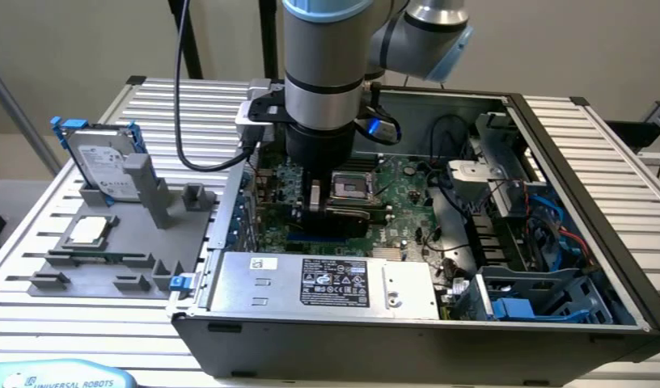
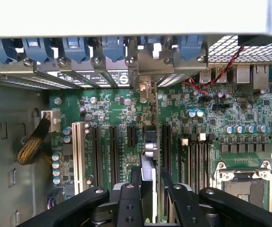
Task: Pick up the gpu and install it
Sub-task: 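Insert the gpu into the slot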
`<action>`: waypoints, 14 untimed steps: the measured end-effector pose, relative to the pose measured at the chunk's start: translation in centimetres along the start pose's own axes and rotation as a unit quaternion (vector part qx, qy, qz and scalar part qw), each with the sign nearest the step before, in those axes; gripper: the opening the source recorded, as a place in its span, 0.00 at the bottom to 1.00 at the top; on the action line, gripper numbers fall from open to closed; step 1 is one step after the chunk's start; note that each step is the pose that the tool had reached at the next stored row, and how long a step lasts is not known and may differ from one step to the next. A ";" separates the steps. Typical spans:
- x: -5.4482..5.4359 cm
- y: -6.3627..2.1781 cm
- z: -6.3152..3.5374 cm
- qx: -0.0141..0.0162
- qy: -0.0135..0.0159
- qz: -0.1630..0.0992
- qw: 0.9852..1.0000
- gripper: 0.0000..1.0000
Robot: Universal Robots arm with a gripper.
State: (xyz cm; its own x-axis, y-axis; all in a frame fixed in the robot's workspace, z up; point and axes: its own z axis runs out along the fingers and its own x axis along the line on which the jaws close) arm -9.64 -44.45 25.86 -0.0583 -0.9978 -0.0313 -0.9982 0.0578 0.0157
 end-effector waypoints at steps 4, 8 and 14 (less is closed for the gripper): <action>0.0 -0.01 0.00 -0.001 0.000 0.004 1.000 0.27; 0.1 0.00 -0.01 -0.003 0.000 0.006 1.000 0.27; 0.1 0.00 0.00 -0.005 0.000 0.006 1.000 0.27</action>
State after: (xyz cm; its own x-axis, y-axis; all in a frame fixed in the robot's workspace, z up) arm -9.64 -44.51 25.86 -0.0712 -0.9970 -0.0311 -0.9972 0.0704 0.0261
